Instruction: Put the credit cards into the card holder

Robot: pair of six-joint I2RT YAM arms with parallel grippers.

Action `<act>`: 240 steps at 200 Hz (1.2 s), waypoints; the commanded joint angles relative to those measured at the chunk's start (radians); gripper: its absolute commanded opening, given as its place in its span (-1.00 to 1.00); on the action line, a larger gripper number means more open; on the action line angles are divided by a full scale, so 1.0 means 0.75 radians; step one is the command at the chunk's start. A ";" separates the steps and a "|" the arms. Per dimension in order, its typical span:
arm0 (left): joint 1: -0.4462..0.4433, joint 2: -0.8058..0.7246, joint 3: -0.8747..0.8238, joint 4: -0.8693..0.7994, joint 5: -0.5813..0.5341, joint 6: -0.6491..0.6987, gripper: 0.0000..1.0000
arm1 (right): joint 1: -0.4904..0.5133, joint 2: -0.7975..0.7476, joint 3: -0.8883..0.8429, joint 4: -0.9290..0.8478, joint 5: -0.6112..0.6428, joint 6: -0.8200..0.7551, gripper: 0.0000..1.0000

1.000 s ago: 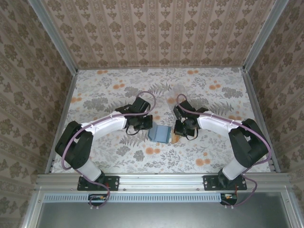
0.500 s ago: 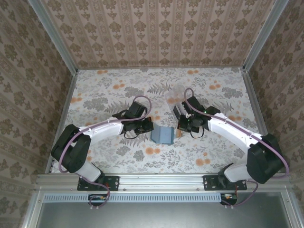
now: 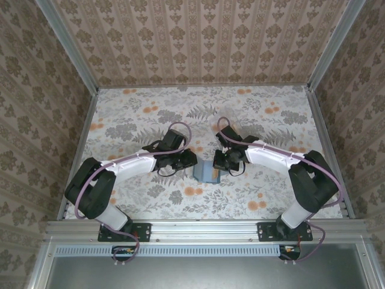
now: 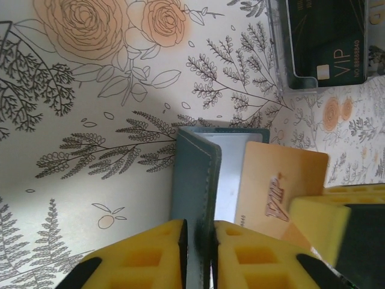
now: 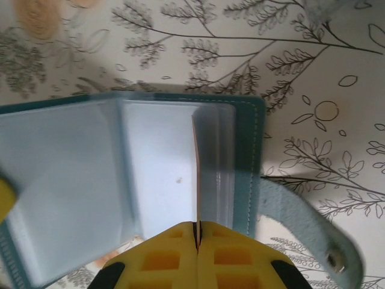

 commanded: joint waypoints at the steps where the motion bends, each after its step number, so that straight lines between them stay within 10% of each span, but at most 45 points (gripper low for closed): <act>1: 0.003 -0.020 -0.011 0.031 0.036 0.001 -0.52 | -0.002 0.018 0.026 -0.024 0.042 -0.001 -1.00; 240: 0.010 -0.009 -0.031 0.128 0.100 0.002 -0.40 | -0.002 0.050 0.041 -0.048 0.051 -0.016 -1.00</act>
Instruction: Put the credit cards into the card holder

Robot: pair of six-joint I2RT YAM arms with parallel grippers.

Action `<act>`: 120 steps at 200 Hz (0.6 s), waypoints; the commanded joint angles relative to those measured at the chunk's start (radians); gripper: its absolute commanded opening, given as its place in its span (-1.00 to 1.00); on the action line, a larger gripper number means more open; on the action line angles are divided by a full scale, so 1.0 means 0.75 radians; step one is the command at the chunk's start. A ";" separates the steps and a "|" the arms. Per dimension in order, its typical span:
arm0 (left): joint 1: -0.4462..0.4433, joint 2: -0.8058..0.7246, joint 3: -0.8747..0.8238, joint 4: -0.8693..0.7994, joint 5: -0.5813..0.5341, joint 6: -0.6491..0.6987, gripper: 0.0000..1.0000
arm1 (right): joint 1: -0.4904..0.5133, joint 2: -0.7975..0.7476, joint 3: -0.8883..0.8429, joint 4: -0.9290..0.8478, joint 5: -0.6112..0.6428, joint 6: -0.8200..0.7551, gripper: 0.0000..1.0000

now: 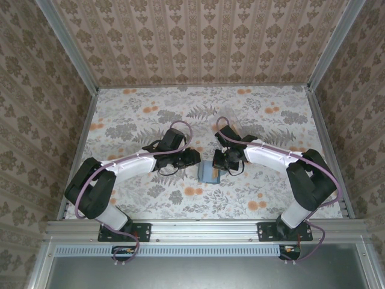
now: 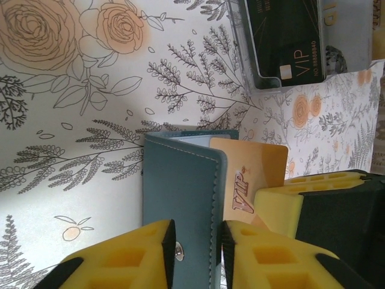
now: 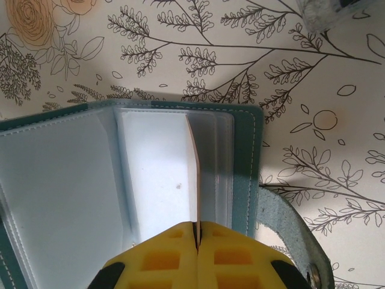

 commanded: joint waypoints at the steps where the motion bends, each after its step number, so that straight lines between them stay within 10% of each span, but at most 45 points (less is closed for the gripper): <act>1: 0.010 -0.008 -0.028 0.044 0.032 0.001 -0.40 | -0.002 0.028 0.023 -0.048 0.034 -0.015 -1.00; 120: 0.021 0.008 -0.058 0.120 0.108 -0.006 -0.71 | -0.004 0.035 0.027 -0.047 0.034 -0.015 -1.00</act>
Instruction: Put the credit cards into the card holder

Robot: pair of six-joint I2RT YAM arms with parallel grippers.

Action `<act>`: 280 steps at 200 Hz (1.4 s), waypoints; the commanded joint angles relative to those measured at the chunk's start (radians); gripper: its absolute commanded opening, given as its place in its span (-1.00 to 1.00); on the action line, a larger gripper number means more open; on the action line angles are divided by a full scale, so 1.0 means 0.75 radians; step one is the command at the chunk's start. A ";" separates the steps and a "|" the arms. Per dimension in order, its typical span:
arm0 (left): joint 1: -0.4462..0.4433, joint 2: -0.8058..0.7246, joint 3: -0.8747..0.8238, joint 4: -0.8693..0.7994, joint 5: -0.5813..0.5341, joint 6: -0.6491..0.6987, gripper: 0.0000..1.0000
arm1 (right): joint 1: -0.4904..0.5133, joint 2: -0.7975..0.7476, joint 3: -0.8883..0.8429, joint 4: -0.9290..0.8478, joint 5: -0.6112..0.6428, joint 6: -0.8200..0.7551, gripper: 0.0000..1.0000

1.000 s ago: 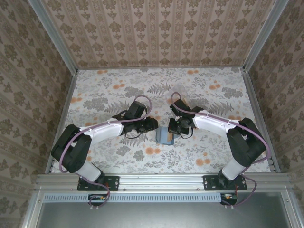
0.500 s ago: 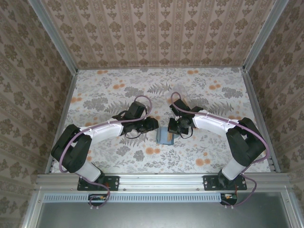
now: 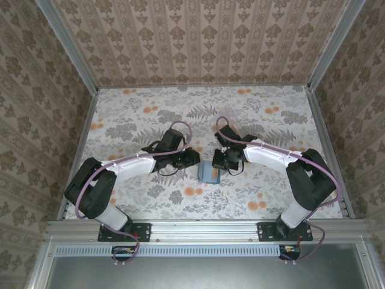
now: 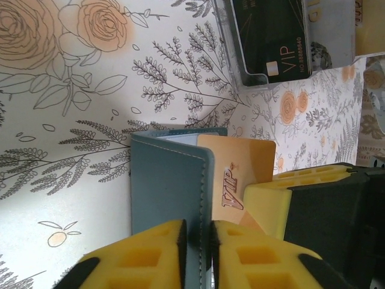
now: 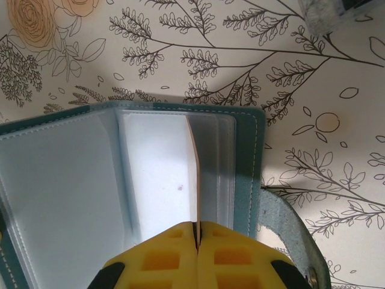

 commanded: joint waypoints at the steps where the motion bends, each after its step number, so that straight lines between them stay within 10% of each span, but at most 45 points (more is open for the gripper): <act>1: 0.011 0.007 -0.019 0.035 0.049 -0.005 -0.71 | -0.003 0.029 0.019 -0.047 0.033 -0.015 -1.00; 280: 0.086 0.041 -0.135 -0.044 -0.035 0.005 -1.00 | -0.002 -0.183 0.163 -0.284 0.196 -0.066 -1.00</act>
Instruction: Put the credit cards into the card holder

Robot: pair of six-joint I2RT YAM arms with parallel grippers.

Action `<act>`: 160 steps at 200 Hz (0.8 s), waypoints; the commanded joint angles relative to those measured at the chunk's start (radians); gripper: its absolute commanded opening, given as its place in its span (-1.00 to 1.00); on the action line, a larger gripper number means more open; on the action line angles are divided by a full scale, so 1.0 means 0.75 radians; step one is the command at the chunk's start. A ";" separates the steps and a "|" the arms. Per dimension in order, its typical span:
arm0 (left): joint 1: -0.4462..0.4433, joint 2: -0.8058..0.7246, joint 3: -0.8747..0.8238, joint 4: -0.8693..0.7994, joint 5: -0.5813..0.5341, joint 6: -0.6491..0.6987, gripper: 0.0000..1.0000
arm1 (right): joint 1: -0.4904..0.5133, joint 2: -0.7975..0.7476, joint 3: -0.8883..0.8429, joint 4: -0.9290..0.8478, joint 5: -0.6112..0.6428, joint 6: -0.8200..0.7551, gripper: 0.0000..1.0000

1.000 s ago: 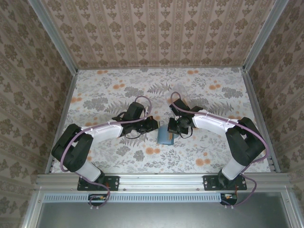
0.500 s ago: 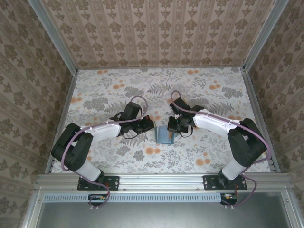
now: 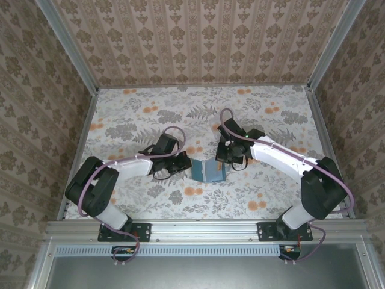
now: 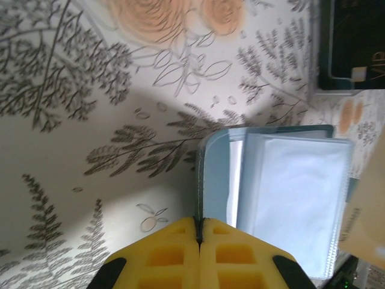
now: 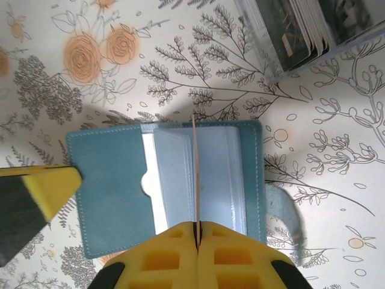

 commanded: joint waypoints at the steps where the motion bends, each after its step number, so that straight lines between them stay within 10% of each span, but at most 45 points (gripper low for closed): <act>1: 0.001 0.019 -0.012 -0.053 -0.023 0.028 -1.00 | -0.002 -0.031 0.039 -0.085 0.048 -0.029 -1.00; 160: -0.001 0.025 -0.005 -0.048 -0.009 0.044 -1.00 | 0.012 0.079 -0.083 -0.012 0.014 -0.059 -1.00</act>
